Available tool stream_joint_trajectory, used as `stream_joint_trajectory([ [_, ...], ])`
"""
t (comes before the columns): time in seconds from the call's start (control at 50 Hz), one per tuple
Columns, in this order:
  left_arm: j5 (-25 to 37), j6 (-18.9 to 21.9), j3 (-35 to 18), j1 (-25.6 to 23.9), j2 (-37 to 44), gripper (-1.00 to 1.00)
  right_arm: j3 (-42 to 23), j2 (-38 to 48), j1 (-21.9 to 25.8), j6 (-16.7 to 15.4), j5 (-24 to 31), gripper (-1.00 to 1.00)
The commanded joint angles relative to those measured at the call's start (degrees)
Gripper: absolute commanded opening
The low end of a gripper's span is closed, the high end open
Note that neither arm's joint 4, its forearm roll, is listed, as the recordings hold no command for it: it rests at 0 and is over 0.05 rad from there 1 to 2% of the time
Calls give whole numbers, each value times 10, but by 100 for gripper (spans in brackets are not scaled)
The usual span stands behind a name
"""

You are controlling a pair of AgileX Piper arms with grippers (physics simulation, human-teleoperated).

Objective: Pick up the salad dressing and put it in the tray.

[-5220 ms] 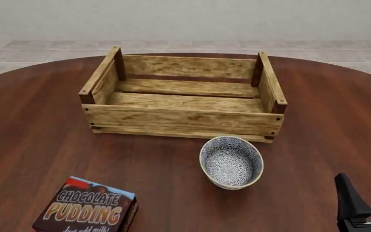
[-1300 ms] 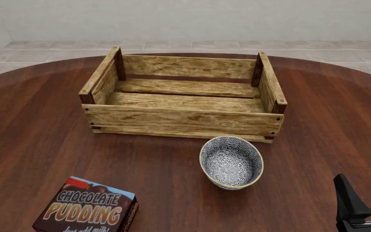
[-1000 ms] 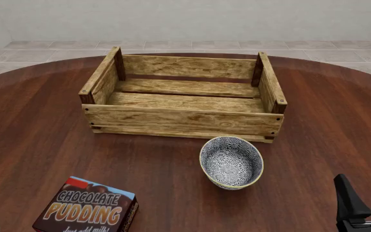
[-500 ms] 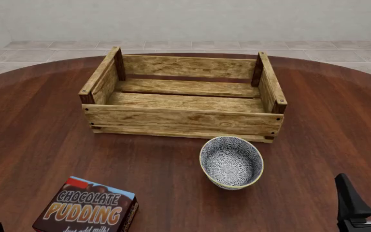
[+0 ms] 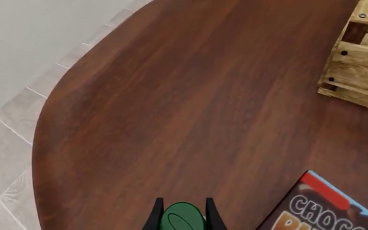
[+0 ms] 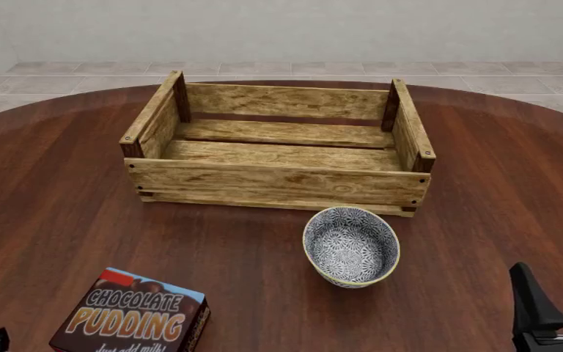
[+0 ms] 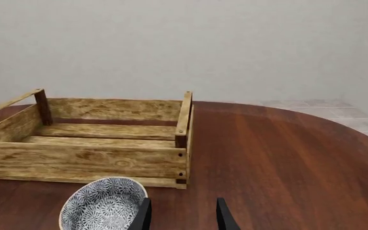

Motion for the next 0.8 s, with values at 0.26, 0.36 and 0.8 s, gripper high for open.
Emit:
stream_joint_trajectory([
  [0.26,34,24,-45,-35,-35,-100,-1,0,-3,1,1,100],
  [0.36,36,23,-57,-44,-35,-100,4,0,-3,0,-3,100],
  [0.8,38,28,-103,-100,-19,-100,1,0,-7,1,0,100],
])
